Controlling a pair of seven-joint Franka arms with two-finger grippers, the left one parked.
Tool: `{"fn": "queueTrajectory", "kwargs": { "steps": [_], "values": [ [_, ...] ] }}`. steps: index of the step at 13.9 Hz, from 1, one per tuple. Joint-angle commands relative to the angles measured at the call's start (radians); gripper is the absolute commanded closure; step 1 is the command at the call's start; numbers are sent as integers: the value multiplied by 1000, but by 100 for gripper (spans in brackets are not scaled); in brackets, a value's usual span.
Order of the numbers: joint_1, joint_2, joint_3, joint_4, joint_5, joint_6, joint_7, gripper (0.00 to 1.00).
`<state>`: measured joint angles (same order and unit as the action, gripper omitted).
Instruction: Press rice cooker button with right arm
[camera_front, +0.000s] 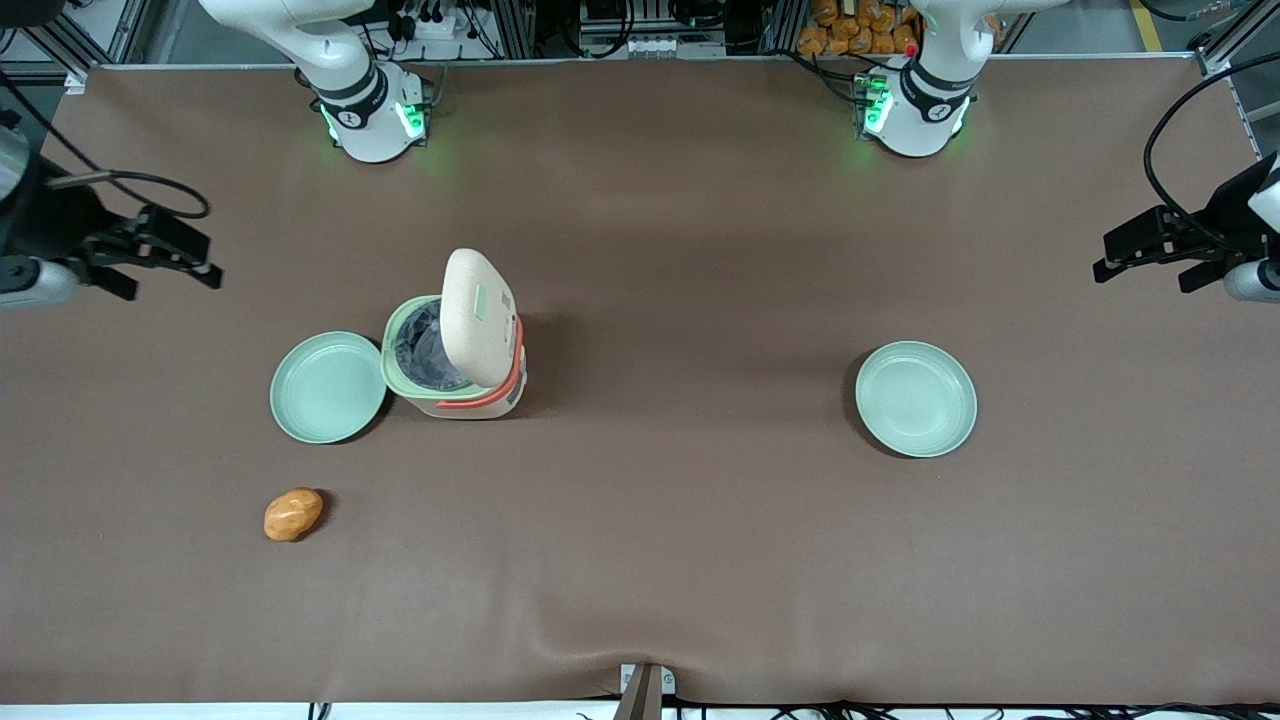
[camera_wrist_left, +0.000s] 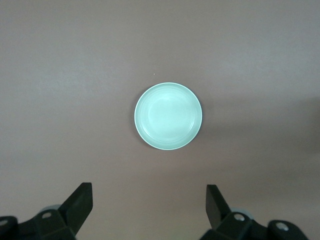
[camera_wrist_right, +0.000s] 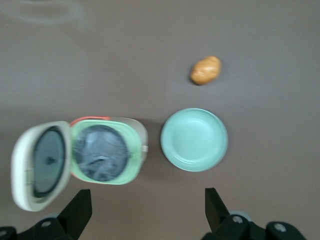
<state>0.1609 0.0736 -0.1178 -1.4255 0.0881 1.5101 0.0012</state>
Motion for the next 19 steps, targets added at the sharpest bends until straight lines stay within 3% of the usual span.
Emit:
{"fn": "queueTrajectory", "kwargs": {
  "steps": [1,6,19],
  "values": [
    [-12,-28,-3,-6,-38,-53,-4,0],
    [-14,-34,-65,-6,5,-109,-4,0],
    [-3,-41,-63,28,-48,-148,5,0]
  ]
}}
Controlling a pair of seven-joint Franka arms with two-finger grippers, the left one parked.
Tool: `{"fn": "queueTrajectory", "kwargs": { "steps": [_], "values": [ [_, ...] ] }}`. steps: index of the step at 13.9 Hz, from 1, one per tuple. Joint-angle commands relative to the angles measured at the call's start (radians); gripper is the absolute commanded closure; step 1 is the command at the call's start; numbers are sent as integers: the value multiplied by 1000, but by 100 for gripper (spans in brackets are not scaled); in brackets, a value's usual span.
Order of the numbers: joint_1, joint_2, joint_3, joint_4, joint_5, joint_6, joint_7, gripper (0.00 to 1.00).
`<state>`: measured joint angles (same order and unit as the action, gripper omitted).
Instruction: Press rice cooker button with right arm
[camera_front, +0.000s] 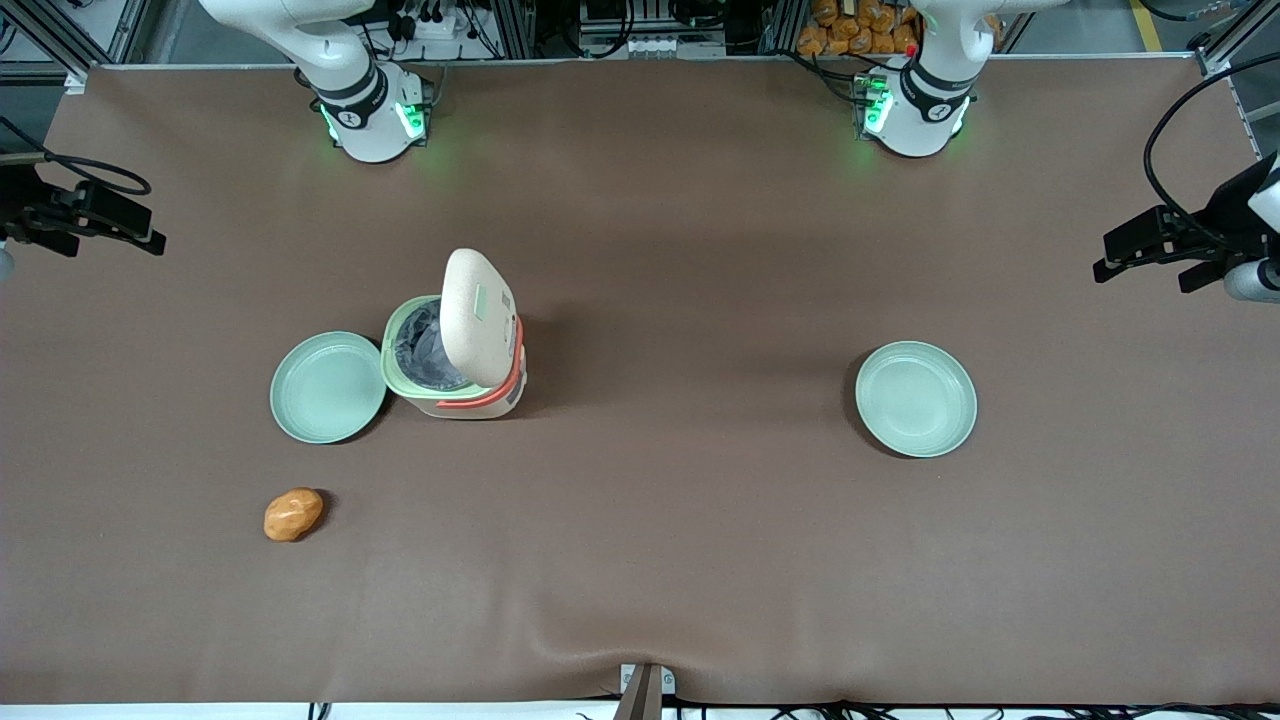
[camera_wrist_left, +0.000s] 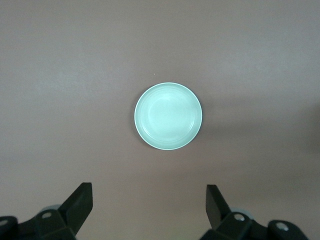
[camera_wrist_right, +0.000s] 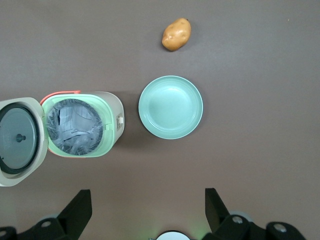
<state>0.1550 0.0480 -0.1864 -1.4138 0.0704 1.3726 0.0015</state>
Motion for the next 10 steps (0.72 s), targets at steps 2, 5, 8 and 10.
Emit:
{"fn": "queueTrajectory", "kwargs": {
  "steps": [2,5,8,10],
  "values": [
    [6,-16,10,16,-55,-10,5,0],
    [6,-16,10,16,-54,-13,8,0],
    [6,-17,8,18,-52,-29,6,0],
    [6,-19,8,18,-54,-29,6,0]
  ]
}}
